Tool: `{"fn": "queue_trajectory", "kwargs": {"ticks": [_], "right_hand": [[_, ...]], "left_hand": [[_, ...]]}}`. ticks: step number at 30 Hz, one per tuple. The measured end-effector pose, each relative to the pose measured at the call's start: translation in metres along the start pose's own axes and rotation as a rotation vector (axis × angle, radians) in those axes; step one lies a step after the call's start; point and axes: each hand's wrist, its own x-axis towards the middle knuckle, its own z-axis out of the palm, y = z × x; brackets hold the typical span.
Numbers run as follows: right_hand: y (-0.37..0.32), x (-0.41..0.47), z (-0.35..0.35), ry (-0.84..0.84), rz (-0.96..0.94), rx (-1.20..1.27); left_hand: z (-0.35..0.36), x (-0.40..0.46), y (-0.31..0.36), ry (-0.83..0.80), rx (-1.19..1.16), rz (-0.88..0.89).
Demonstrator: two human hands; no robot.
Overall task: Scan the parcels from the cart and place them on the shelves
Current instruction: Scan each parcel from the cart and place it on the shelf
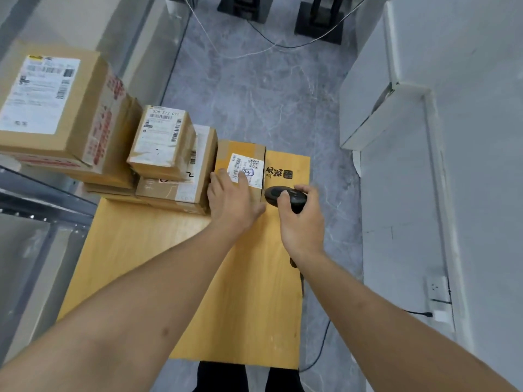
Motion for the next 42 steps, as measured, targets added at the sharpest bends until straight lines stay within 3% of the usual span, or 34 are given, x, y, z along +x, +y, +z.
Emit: {"fn": "queue_trajectory", "kwargs": {"ticks": [6,11,19,30,42], "right_hand": [[0.010,0.016,-0.009,-0.015,0.022,0.038],[0.017,0.019,-0.019,-0.037,0.007,0.022],[0.028,0.016,-0.047,-0.077,-0.009,0.045],[0.009,-0.014,-0.108,-0.076,-0.111,0.056],[-0.027,-0.076,-0.183,-0.093,-0.346,0.135]], "left_hand": [[0.002,-0.002,-0.002,-0.014,-0.077,0.144],[0.014,-0.014,0.005,-0.014,-0.005,0.000],[0.016,-0.029,0.020,0.061,-0.070,-0.091],[-0.032,-0.079,0.047,0.134,-0.032,0.125],[-0.095,-0.191,0.066,0.343,0.118,0.183]]}}
